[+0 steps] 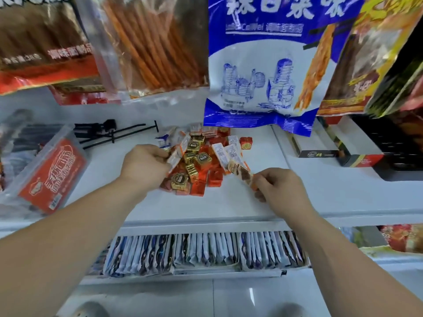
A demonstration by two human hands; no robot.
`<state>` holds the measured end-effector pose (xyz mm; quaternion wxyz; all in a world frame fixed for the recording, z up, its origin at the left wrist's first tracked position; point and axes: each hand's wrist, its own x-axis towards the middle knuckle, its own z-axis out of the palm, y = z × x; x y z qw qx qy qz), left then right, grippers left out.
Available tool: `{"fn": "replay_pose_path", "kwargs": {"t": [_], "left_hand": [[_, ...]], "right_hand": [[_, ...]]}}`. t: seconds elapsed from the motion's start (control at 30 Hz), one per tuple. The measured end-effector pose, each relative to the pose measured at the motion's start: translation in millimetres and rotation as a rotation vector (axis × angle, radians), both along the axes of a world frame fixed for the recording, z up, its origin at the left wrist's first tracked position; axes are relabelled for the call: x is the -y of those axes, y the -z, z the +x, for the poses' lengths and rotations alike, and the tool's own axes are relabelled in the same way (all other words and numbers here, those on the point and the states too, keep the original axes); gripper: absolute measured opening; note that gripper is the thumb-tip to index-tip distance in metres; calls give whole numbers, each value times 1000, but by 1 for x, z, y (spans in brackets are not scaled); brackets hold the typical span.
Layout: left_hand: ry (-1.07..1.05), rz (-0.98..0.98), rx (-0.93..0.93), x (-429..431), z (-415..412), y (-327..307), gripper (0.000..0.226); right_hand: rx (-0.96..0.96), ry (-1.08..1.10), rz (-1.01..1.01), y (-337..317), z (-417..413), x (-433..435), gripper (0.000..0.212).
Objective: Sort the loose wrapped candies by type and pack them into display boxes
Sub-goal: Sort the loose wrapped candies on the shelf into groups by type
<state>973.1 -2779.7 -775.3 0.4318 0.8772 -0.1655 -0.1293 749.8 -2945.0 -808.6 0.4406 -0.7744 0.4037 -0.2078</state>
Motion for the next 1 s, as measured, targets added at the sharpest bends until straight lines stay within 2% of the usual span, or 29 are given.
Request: {"fn": "replay_pose_path", "kwargs": {"t": [0.1,0.2,0.27,0.37,0.47,0.7,0.77,0.87,1.0], "left_hand": [[-10,105,353,-4,-16,-19,23],[24,39,453,-4,-43,-35,20],[130,17,544,7,-68,-38,22],[418,5,725,38,-102,-23,16],[575,21,713,79,-121,2,16],[601,78,589,136,-136,37,22],[647,84,592,140,-142,44,25],[703,74,614,135,-146,46,27],[632,112,824,104,-122,39,22]], "right_hand": [[118,77,208,-11,-9,9,20],[224,180,282,-20,-21,22,19],[266,235,289,-22,-26,28,18],[275,275,248,-18,-33,34,14],[243,304,218,-12,-43,41,10],[304,448,340,-2,-59,55,14],[263,442,282,7,-58,59,12],[102,379,108,13,-54,63,7],[-58,334,-80,12,-48,64,10]]}}
